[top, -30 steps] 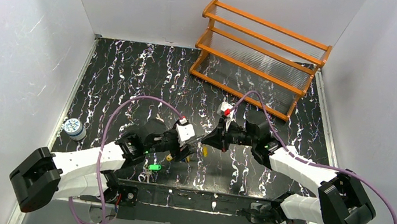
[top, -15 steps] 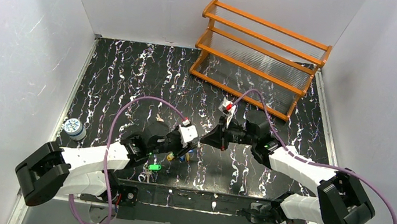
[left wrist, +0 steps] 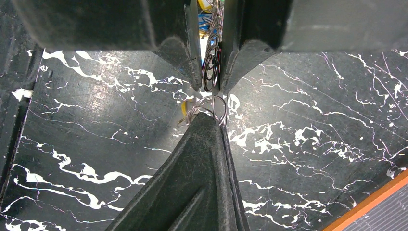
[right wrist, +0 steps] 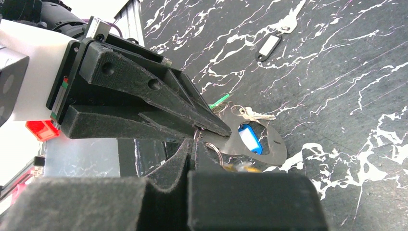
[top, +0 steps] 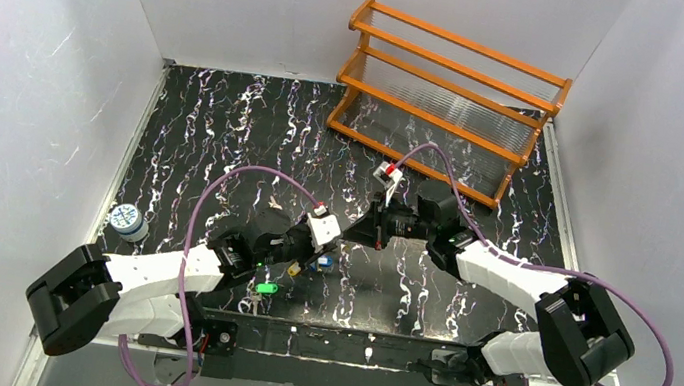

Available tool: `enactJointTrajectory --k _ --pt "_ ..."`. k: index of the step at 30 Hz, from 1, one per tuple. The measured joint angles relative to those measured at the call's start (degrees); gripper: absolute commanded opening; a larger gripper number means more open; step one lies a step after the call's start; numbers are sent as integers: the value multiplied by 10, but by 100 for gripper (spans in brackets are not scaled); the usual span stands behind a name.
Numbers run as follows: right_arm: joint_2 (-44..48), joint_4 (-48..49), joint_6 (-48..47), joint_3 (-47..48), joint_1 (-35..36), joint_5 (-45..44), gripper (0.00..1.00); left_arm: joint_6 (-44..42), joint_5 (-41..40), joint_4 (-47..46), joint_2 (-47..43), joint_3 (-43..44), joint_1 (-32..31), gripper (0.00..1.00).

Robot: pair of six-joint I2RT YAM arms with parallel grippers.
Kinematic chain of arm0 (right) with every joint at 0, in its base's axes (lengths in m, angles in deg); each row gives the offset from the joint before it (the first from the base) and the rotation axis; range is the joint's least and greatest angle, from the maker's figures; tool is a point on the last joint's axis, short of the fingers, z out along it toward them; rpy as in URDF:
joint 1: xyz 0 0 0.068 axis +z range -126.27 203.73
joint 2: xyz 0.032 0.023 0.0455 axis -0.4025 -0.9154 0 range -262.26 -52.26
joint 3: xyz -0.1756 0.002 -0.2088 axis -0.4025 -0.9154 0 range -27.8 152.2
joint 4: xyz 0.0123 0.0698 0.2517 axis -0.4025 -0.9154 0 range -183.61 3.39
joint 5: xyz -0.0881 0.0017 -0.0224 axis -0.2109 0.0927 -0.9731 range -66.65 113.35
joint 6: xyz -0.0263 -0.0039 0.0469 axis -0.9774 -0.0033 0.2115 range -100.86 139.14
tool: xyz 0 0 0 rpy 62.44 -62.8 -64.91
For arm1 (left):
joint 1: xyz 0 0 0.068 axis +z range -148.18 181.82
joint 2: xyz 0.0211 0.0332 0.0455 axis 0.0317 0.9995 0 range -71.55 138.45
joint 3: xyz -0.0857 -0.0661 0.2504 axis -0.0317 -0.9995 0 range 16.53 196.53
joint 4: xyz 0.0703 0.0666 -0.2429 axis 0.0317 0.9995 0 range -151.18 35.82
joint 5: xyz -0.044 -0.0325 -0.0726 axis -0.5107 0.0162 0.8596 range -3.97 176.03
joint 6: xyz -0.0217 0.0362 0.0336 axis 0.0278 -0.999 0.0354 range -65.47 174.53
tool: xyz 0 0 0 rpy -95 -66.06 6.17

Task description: Put the keys on the keyring

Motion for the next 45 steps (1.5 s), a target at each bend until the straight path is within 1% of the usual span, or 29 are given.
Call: enactJointTrajectory --k 8,16,23,32,38,43,45 --pt "-14 -1 32 13 -1 3 1 -4 -5 0 -1 0 0 0" --pt "-42 -1 89 37 -6 8 1 -6 -8 -2 -2 0 3 0" --pt "-52 11 131 38 -8 8 1 -6 -7 -2 -2 0 3 0" --pt "-56 23 150 35 -9 -4 1 -6 -4 -3 -2 -2 3 0" --pt "-15 84 148 -20 -2 -34 1 -6 3 -8 -2 -5 0 0" --pt "-10 159 150 -57 -1 -38 1 -6 9 -13 -2 -5 -1 0" --pt "-10 174 152 -62 -1 -39 1 -6 11 -15 -2 -5 -1 0"
